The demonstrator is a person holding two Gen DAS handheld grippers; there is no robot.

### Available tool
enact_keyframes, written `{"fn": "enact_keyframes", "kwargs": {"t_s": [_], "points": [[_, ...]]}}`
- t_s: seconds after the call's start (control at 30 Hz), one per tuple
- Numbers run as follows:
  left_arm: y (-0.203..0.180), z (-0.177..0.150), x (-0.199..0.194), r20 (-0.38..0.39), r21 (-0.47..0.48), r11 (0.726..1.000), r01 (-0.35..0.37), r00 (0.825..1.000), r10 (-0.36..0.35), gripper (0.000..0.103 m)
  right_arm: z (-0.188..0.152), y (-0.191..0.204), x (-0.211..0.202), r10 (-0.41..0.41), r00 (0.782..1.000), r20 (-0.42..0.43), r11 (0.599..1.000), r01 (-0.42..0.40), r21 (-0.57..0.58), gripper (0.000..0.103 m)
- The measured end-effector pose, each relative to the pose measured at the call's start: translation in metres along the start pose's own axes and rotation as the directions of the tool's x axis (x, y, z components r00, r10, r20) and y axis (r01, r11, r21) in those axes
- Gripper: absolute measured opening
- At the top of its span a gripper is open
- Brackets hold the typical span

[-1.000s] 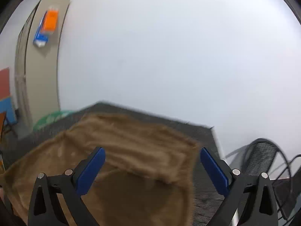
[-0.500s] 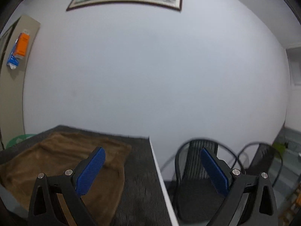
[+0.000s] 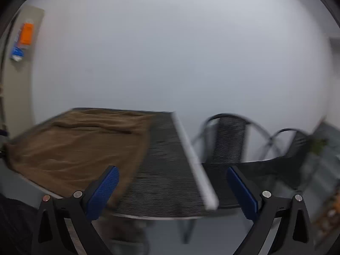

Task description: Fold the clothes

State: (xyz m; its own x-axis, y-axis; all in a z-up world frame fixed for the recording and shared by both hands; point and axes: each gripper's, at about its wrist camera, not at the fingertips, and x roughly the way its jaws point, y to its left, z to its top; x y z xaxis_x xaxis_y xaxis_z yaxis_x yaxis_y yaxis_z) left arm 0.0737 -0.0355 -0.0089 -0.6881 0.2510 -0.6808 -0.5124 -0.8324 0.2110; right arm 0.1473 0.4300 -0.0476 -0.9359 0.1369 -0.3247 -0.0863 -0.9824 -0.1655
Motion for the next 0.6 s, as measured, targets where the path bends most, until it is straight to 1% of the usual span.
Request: {"fn": "enact_keyframes", "kwargs": {"t_s": [0.03, 0.07, 0.1, 0.13, 0.17, 0.2, 0.27, 0.3, 0.33, 0.4, 0.47, 0.53, 0.6], "points": [[-0.001, 0.000, 0.001, -0.002, 0.004, 1.000, -0.008, 1.000, 0.008, 0.103, 0.004, -0.015, -0.009, -0.095, 0.995, 0.023, 0.995, 0.095, 0.014, 0.102], [-0.002, 0.000, 0.002, -0.005, 0.008, 1.000, -0.015, 1.000, 0.015, 0.103, 0.008, -0.029, -0.017, -0.182, 0.983, 0.039, 0.983, 0.180, 0.042, 0.102], [-0.003, 0.000, 0.003, -0.007, 0.012, 1.000, -0.023, 1.000, 0.023, 0.103, 0.011, -0.043, -0.026, -0.255, 0.965, 0.054, 0.965, 0.251, 0.070, 0.102], [-0.004, 0.000, 0.004, -0.009, 0.016, 0.999, -0.030, 0.999, 0.030, 0.103, 0.014, -0.051, -0.032, -0.307, 0.949, 0.064, 0.950, 0.303, 0.075, 0.102], [-0.003, 0.001, 0.002, -0.003, 0.007, 0.999, -0.034, 0.999, 0.034, 0.103, 0.015, -0.048, -0.034, -0.324, 0.943, 0.072, 0.946, 0.322, 0.036, 0.102], [0.000, 0.003, 0.000, 0.008, -0.007, 0.999, -0.035, 0.999, 0.035, 0.103, 0.015, -0.040, -0.032, -0.314, 0.947, 0.073, 0.949, 0.315, -0.006, 0.102], [0.006, 0.006, -0.004, 0.029, -0.034, 0.999, -0.038, 0.999, 0.039, 0.103, 0.008, -0.009, -0.017, -0.197, 0.979, 0.048, 0.974, 0.201, -0.101, 0.102], [0.009, 0.008, -0.007, 0.039, -0.048, 0.998, -0.039, 0.998, 0.041, 0.103, 0.002, 0.009, -0.008, -0.134, 0.991, 0.024, 0.980, 0.137, -0.145, 0.102], [0.012, 0.010, -0.009, 0.049, -0.062, 0.997, -0.040, 0.998, 0.043, 0.103, -0.006, 0.029, 0.002, -0.072, 0.997, -0.009, 0.982, 0.069, -0.178, 0.102], [0.017, 0.013, -0.013, 0.070, -0.089, 0.995, -0.042, 0.996, 0.048, 0.103, -0.019, 0.060, 0.018, 0.021, 0.998, -0.064, 0.973, -0.035, -0.229, 0.088], [0.023, 0.017, -0.018, 0.090, -0.117, 0.992, -0.043, 0.995, 0.054, 0.103, -0.031, 0.088, 0.032, 0.099, 0.988, -0.118, 0.955, -0.128, -0.267, 0.057], [0.029, 0.020, -0.022, 0.110, -0.144, 0.989, -0.043, 0.992, 0.060, 0.103, -0.037, 0.100, 0.040, 0.128, 0.981, -0.147, 0.946, -0.166, -0.277, 0.048], [0.028, 0.021, -0.023, 0.111, -0.135, 0.990, -0.051, 0.992, 0.067, 0.103, -0.039, 0.110, 0.045, 0.166, 0.972, -0.166, 0.929, -0.210, -0.305, 0.048]]}}
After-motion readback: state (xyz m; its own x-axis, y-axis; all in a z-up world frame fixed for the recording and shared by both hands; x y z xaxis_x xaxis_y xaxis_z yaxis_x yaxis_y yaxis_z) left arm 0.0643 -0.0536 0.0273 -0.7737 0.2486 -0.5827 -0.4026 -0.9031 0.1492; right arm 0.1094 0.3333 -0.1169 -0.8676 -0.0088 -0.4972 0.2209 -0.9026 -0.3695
